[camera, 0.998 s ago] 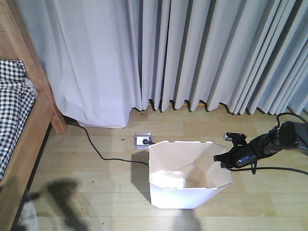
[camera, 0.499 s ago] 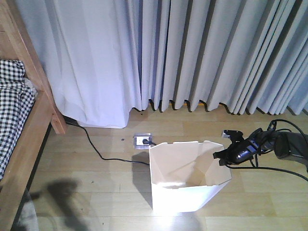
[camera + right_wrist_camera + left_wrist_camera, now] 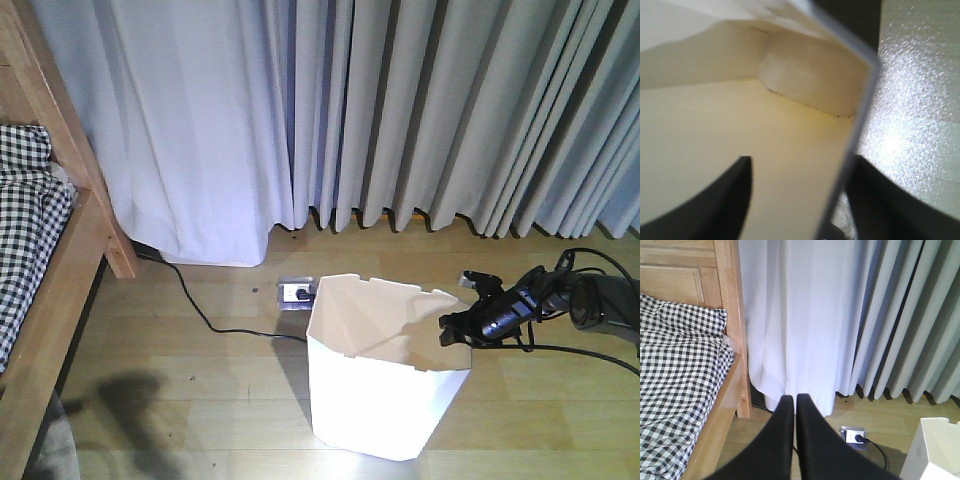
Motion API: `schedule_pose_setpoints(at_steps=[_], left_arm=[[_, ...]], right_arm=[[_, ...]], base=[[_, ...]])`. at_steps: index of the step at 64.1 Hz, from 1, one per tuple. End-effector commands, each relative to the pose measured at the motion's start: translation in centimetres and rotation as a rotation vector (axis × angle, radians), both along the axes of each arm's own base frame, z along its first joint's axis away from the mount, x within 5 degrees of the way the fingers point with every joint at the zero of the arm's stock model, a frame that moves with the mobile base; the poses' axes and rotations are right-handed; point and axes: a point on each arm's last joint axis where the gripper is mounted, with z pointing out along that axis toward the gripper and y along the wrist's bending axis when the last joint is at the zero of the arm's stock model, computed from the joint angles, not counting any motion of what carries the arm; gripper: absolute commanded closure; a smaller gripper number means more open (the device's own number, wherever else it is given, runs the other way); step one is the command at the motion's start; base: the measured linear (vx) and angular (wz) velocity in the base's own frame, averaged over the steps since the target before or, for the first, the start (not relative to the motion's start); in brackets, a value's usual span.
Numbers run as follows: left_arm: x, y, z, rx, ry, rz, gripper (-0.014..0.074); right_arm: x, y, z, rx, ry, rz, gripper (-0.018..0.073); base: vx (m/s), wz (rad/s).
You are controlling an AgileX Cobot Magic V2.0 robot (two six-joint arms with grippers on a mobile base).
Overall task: Move trash bin to bedside with robot
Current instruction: 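Lower the bin onto the floor near the bed with the right gripper, then open the right gripper and raise it away from the bin rim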
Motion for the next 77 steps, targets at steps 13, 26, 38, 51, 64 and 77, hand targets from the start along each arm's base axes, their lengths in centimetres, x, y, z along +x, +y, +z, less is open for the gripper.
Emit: schedule_pose_setpoints(at_steps=[13,26,38,51,64,77], left_arm=[[0.1,0.0,0.5,0.004,-0.077,-0.004,0.0603],[0.1,0.0,0.5,0.004,-0.077,-0.004,0.0603],[0.1,0.0,0.5,0.004,-0.077,-0.004,0.0603],[0.1,0.0,0.5,0.004,-0.077,-0.004,0.0603],[0.1,0.0,0.5,0.004,-0.077,-0.004,0.0603],[0.1,0.0,0.5,0.004,-0.077,-0.004,0.0603]], right_arm=[[2.8,-0.6,3.2,-0.022,-0.098,-0.023,-0.0064],[2.7,-0.4,3.2,0.021,-0.082,-0.071,-0.0037],[2.3,0.0,3.4,0.073,-0.034,-0.052,0.0008],[2.5,-1.0,5.0,0.08,0.005,-0.146,0.0036],[1.7,-1.8,8.2,-0.038,-0.055,-0.252,0.0041],[-1.7,-2.0,12.8,-0.167,-0.105,-0.18,0.0041]], base=[[0.0,0.0],[0.0,0.0],[0.0,0.0],[0.0,0.0],[0.0,0.0],[0.0,0.0]])
